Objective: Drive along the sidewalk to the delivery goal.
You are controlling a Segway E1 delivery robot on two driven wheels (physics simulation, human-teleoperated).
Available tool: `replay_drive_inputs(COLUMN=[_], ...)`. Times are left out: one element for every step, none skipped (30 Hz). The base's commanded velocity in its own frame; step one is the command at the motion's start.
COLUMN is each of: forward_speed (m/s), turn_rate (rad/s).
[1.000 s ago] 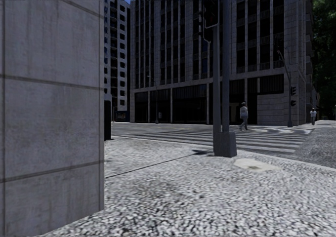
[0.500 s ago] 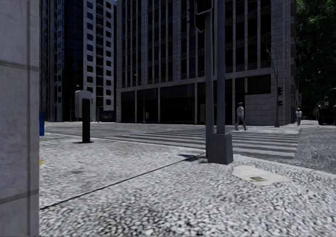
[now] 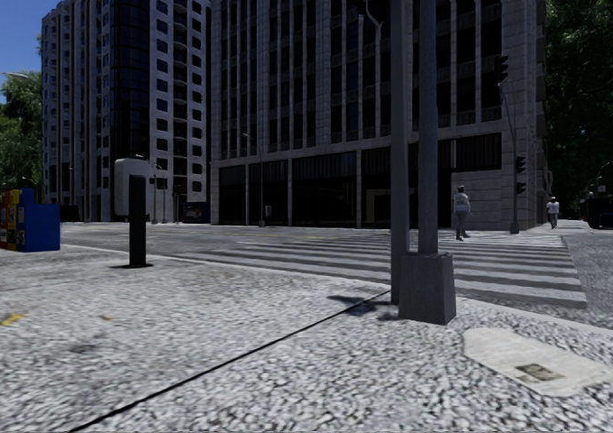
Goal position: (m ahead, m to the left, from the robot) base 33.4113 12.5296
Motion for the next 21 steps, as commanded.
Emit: replay_drive_inputs(forward_speed=[1.48, 1.48, 1.48, 1.48, 1.48, 1.48, 1.48, 1.48, 1.48, 1.48, 1.48, 1.48, 1.48, 1.48, 1.48, 1.48, 1.48, 1.48, 1.48, 1.48, 1.48], turn_rate=[0.21, 0.27, 0.30, 0.31, 0.34, 0.36, 0.36, 0.36, 0.37, 0.37, 0.37, 0.38, 0.38, 0.38, 0.38, 0.38, 0.38, 0.38, 0.38, 0.38, 0.38])
